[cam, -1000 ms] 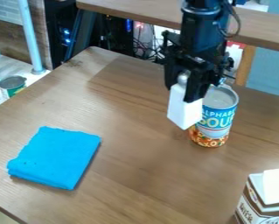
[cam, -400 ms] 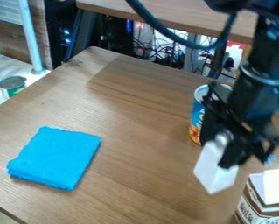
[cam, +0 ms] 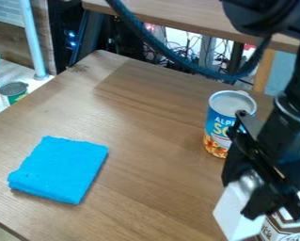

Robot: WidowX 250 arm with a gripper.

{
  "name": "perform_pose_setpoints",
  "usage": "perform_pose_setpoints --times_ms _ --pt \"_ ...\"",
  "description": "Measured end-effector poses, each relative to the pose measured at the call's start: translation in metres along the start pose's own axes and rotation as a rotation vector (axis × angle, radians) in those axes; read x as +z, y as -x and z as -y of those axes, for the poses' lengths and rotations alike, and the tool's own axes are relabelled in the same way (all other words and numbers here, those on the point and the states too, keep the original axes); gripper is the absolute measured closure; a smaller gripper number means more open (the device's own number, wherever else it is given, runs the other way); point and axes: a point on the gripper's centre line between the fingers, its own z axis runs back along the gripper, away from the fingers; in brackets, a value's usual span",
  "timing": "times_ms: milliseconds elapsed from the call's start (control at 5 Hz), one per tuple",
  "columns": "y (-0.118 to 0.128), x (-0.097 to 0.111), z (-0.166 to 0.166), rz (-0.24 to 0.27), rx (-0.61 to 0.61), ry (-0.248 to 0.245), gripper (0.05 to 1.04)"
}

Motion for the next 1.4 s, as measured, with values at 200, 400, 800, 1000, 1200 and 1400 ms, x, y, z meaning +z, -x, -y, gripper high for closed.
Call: perform_pose_setpoints --times_ms 200,400,800,1000,1200,1400 --pt "-0.004 -0.003 0.010 0.024 -0.040 0.016 0.473" --pt "-0.007 -0.022 0.013 0.010 -0.057 0.027 0.473" --pt "-0.004 -0.045 0.015 0.011 -0.066 0.022 0.398" --pt "0.001 -0.046 0.013 0.028 -0.054 0.015 0.115" --pt "0.007 -0.011 0.011 0.125 -0.040 0.033 0.075" --pt "0.021 0.025 0.010 0.215 -0.027 0.071 0.081"
